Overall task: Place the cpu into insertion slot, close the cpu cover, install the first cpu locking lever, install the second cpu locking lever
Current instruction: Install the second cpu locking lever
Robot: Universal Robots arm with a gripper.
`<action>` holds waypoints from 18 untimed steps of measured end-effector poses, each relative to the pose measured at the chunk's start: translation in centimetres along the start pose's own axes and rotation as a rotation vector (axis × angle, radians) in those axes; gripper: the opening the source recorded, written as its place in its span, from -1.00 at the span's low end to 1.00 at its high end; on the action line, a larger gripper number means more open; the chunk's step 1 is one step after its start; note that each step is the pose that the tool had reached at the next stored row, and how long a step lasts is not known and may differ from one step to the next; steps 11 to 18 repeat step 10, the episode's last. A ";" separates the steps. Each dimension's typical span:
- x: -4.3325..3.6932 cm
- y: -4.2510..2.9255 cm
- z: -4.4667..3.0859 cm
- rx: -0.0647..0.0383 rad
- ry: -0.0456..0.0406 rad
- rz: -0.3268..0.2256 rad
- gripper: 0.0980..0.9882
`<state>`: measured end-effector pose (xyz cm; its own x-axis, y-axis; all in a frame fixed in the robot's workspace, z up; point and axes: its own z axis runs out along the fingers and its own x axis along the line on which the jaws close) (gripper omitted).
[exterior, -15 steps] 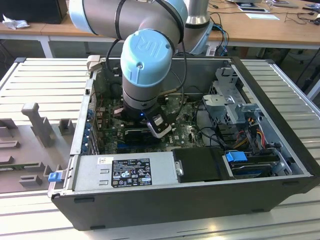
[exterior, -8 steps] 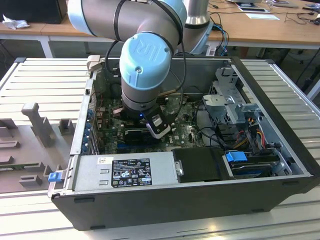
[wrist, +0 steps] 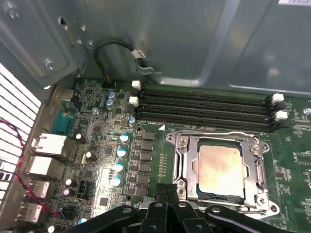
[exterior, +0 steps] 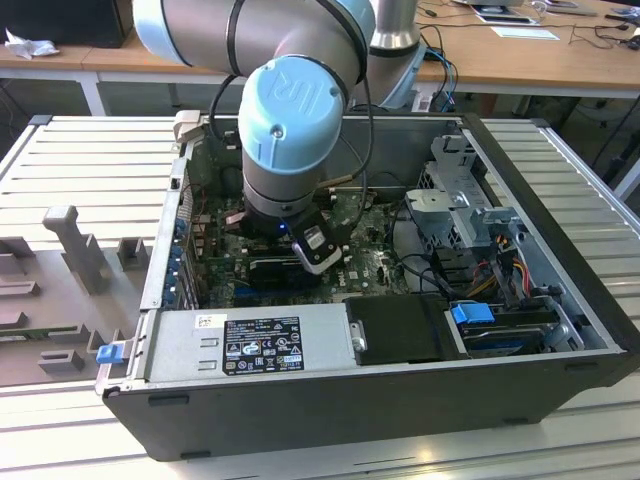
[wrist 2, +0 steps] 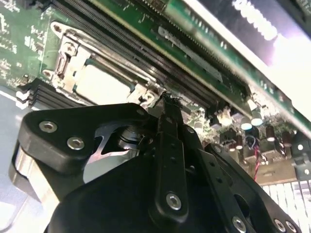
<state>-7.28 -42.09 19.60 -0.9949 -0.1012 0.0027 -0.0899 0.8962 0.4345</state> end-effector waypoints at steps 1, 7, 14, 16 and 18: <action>0.00 0.10 -0.21 0.000 -0.0001 0.000 -0.98; 0.00 0.85 -1.77 -0.001 -0.0001 0.000 -0.98; 0.00 0.93 -1.92 -0.001 -0.0002 0.000 -0.98; 0.00 0.93 -1.92 -0.001 -0.0002 0.000 -0.98; 0.00 0.93 -1.92 -0.001 -0.0002 0.000 -0.98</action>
